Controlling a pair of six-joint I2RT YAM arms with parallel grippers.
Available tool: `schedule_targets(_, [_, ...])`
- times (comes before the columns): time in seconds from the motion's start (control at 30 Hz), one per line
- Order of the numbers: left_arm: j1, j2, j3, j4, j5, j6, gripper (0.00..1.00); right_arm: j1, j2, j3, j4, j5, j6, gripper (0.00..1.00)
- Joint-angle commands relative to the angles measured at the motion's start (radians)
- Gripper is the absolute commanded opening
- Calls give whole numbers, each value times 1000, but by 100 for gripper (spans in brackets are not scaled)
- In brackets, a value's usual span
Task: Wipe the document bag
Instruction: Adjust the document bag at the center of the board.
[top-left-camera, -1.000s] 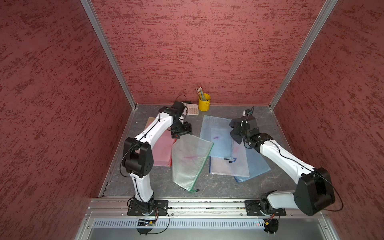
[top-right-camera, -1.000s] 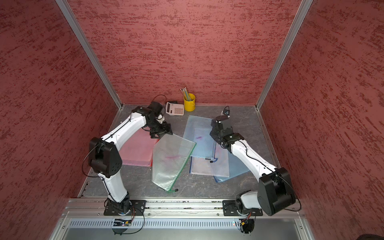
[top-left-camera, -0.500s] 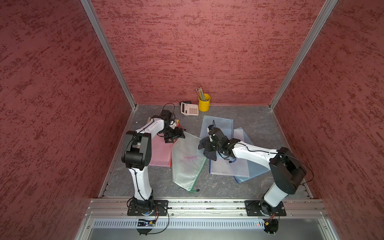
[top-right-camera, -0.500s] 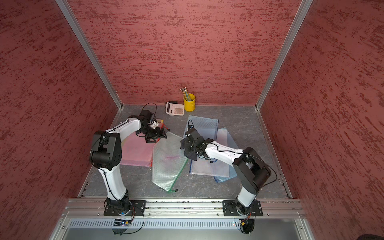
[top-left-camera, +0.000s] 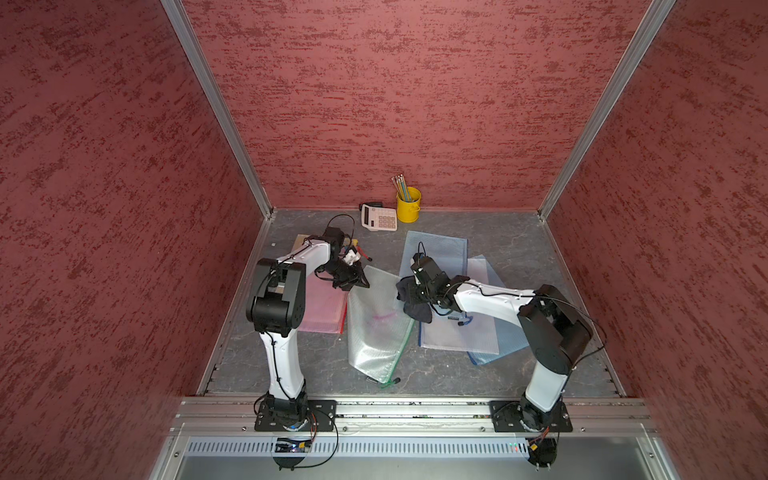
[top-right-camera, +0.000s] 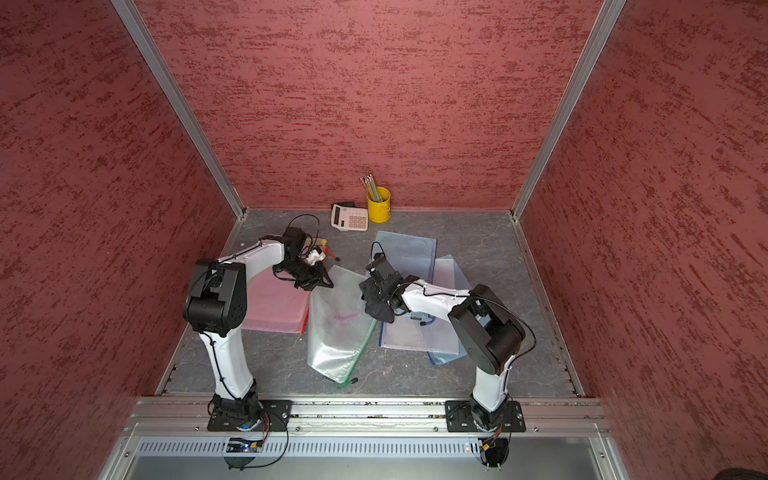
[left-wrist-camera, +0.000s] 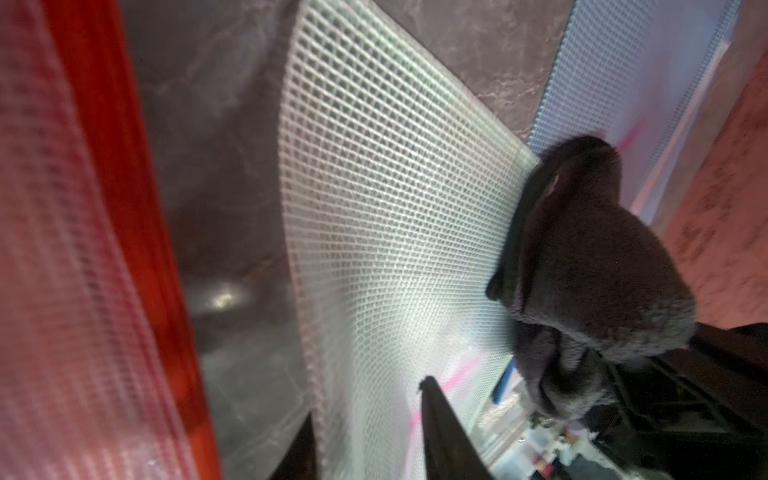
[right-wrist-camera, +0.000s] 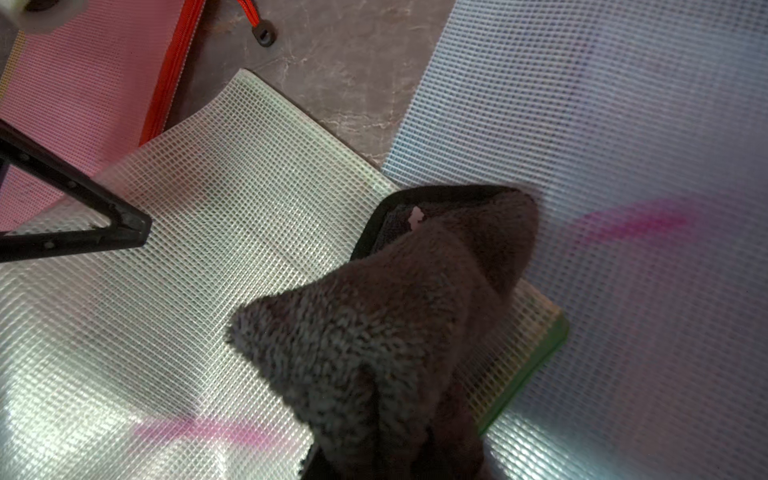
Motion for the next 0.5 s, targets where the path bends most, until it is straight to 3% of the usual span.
schedule_targets(0.0, [-5,-59,10,-55,65,34,16,6,14,14,34,-5,31,0])
schedule_targets(0.13, [6,-117,-4,-32,113,-33,4,-3,-14,28,12,31,21,0])
schedule_targets(0.37, [12,-275,-242,333,182,-536,0,-85,-148,110,-98,105,-45,0])
schedule_targets(0.47, [-6,-288,-359,462,150,-651,0,-86,-169,162,-123,97,-67,0])
